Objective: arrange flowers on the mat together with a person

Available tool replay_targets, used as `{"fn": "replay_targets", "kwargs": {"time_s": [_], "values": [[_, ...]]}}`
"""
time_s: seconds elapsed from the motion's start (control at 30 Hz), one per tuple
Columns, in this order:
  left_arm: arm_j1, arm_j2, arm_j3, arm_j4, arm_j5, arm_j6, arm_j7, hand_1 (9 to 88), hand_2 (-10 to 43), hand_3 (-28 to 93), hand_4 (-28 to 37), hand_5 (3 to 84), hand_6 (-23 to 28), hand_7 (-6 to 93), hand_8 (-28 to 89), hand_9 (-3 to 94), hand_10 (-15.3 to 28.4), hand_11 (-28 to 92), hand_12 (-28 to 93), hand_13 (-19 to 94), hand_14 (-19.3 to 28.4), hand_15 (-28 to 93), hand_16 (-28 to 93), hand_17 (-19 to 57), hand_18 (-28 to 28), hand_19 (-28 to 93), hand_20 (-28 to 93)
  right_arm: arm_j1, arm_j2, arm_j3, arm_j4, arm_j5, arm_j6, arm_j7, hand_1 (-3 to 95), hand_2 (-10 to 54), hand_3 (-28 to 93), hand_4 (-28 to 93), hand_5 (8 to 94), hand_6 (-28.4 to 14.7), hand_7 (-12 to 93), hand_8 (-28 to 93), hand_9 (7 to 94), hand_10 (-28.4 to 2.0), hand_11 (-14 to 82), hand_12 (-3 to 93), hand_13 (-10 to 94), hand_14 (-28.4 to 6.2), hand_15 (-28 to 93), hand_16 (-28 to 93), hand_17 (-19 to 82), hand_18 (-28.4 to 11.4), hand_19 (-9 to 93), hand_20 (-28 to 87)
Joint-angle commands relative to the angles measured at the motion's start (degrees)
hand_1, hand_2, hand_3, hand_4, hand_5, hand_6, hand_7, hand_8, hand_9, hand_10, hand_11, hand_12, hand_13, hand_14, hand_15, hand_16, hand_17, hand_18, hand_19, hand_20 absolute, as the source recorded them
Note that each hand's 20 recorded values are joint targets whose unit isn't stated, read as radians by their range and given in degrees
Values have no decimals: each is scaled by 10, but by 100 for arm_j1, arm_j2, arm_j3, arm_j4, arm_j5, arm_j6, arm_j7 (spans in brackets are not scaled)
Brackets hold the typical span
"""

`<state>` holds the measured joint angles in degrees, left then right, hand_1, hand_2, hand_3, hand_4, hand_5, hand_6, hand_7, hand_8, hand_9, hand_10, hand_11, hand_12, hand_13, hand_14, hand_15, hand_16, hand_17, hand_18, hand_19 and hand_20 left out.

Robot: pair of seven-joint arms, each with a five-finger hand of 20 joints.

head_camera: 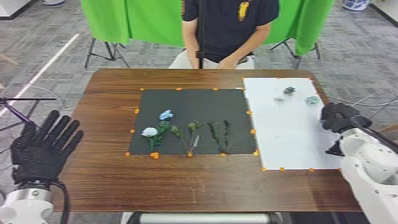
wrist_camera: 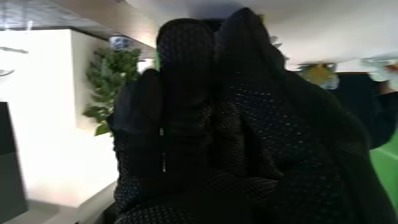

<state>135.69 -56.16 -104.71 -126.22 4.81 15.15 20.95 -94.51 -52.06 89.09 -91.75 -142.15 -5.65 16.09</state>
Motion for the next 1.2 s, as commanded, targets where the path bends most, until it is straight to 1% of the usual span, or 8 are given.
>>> {"fn": "replay_targets", "kwargs": {"time_s": [0.03,0.33,0.5,0.8,0.9,1.03,1.13,1.2], "values": [[75,-41,27,6,-46,31,-27,251,133,718,-283,445,73,64,-80,400,140,146,95,306,147,229,-26,-27,134,262,131,-437,-29,-126,41,86,1116,-27,680,-95,635,-282,669,23,513,-8,776,-72,190,464,749,-1,456,464,477,-120,854,402],[107,-25,-40,-6,0,43,-97,252,133,718,-283,444,72,65,-80,400,141,146,95,306,146,228,-25,-27,134,262,131,-217,5,-457,-1017,264,1659,-392,674,-95,656,-283,682,21,516,3,786,-75,192,468,762,-1,453,474,488,-120,859,390],[140,-36,-26,-51,-71,220,-77,252,133,718,-283,444,72,65,-80,400,140,147,95,307,146,229,-25,-27,134,262,132,1055,-568,-1534,-1439,101,168,-719,669,-95,660,-283,674,25,521,14,782,-68,195,476,755,-1,456,479,480,-114,856,384],[-173,103,334,52,-81,208,-186,253,134,719,-283,442,75,68,-80,402,140,151,97,309,146,236,-27,-28,135,269,135,2218,-1617,-3112,-712,-137,-429,-1242,657,-95,672,-283,666,29,527,16,781,-63,197,477,749,1,465,486,478,-115,862,383],[-242,94,398,78,-21,174,-226,253,134,721,-283,444,76,70,-80,404,141,153,97,309,146,236,-28,-28,135,270,135,2289,-1757,-3574,-683,-188,-734,-602,656,-95,673,-283,667,30,527,15,780,-65,198,478,746,-4,471,489,476,-119,865,384],[-287,93,473,26,-79,451,-279,254,136,719,-283,445,76,71,-81,405,143,154,96,309,146,237,-28,-28,135,271,134,2352,-1932,-3947,-572,-411,-1113,-163,653,-95,684,-283,672,25,523,25,780,-75,202,479,737,-25,486,486,458,-142,872,390],[-333,107,555,57,-239,354,-215,254,138,722,-283,448,77,71,-81,407,143,156,96,311,147,239,-29,-28,135,272,134,2431,-1944,-4117,-431,-540,-1256,-173,652,-95,688,-283,676,22,517,31,780,-79,206,479,734,-27,493,481,457,-147,874,390],[-359,106,579,42,-162,435,-250,254,139,722,-283,449,77,72,-82,408,144,158,96,313,148,243,-29,-29,135,273,134,2407,-1902,-4203,-500,-534,-1262,-72,652,-95,687,-283,676,21,516,34,777,-83,205,479,732,-29,495,480,456,-149,875,390]]}}
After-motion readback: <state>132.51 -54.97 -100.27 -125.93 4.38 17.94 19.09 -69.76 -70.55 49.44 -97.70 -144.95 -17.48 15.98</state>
